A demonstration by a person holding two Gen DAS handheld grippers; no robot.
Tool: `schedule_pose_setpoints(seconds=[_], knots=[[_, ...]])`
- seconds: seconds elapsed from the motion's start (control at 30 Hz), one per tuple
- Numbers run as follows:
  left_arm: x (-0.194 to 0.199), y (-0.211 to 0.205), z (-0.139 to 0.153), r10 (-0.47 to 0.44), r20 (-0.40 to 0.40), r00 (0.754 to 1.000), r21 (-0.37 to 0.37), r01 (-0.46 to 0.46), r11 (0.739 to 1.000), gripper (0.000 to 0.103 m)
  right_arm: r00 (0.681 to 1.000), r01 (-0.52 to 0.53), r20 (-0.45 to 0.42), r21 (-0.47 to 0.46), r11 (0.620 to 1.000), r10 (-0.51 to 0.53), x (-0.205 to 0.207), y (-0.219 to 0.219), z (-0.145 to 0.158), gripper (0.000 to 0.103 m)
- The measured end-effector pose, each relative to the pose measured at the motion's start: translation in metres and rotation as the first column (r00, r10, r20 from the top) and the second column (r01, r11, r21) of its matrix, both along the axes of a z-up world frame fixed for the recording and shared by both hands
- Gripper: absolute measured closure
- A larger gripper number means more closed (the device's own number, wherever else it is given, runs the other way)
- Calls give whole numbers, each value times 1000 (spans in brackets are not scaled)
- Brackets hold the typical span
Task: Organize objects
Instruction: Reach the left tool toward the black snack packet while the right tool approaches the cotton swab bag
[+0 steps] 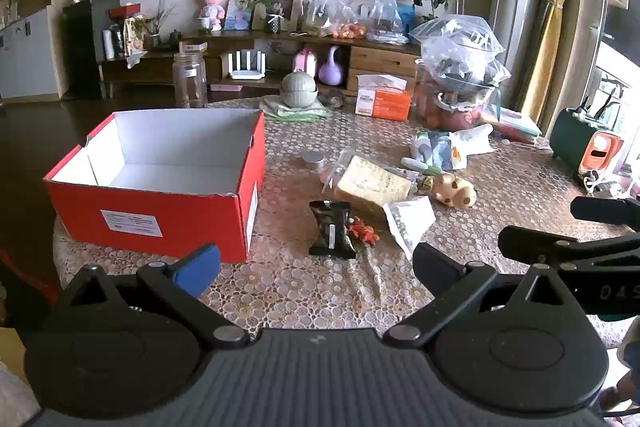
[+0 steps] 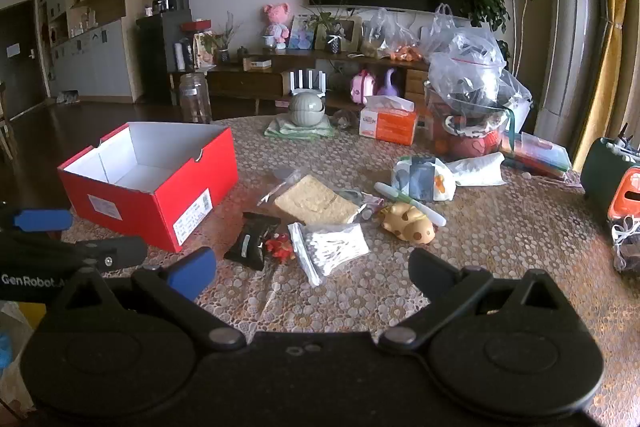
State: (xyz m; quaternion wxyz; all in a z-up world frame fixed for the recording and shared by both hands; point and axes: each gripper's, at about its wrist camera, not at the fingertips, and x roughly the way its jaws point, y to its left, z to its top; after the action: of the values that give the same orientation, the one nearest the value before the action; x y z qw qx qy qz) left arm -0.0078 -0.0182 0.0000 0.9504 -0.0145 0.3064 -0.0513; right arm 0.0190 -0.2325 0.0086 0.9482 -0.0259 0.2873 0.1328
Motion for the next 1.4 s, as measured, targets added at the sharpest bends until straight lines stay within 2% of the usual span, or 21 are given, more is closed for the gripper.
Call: schedule_pose_setpoints(seconds=[0.43,0.93,1.17,1.4], knots=[[-3,-2,0,-7,2,1000,5,7,1000,0,1000,-12,10,2,1000,12,-2,-1,0,0],[11,-6,-10,-17,-43,999,13,18,1000,0,1000,-5,-5,11,1000,5,8,-7,-5,1],[30,-10,-16,-22,-69,997,4,23,1000,0,1000,-2,-24,-14,1000,2,30,-14,-7,1],[63,-26,-36,-49,-71,996,70,54,996,0,999,-19,-39,-49,999,17,68,-22,-12,2]])
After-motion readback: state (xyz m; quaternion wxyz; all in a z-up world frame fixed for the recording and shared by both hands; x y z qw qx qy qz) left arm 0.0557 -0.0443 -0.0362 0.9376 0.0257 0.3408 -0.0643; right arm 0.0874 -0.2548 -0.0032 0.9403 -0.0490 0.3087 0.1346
